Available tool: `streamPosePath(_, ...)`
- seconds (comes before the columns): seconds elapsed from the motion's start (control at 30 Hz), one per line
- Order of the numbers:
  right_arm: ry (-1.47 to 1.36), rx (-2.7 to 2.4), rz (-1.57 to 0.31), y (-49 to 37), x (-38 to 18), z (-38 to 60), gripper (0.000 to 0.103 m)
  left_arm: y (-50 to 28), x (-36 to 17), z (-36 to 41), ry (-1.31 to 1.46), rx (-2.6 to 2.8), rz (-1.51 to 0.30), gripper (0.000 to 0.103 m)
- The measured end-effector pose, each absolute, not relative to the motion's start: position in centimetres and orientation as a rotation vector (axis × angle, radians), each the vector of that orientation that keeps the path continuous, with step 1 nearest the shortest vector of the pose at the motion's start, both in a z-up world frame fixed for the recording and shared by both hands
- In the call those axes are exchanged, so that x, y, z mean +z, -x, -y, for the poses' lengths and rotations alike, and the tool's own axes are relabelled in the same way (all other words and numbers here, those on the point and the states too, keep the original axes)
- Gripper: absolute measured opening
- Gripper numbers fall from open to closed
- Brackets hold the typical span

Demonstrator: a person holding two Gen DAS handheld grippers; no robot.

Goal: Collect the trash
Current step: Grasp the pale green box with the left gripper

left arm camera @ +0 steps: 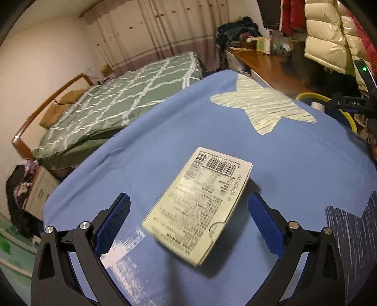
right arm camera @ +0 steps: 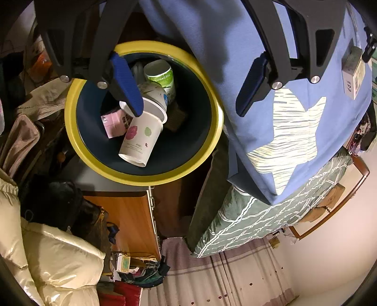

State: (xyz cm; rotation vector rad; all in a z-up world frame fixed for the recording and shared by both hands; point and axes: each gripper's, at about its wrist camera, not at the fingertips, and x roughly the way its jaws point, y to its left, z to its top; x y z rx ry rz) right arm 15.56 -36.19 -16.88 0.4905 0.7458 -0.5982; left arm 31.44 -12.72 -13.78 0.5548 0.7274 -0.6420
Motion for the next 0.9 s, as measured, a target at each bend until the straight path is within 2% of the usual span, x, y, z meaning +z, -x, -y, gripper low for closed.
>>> streamPosePath(0.5, -0.485, -0.576, -0.776, -16.2, -17.1, 36.1, 0.076, -36.1, -18.0, 14.4, -0.556, -0.819, -0.929, 0.098)
streamPosePath(0.8, -0.439, -0.518, -0.741, -15.5, -16.6, 35.2, 0.076, -36.2, -17.8, 15.7, -0.429, -0.729, -0.981, 0.075)
streamPosePath(0.9, -0.42, -0.479, -0.736, -14.4, -16.3, 34.7, 0.076, -35.3, -17.4, 17.6, -0.428, -0.696, -0.983, 0.073)
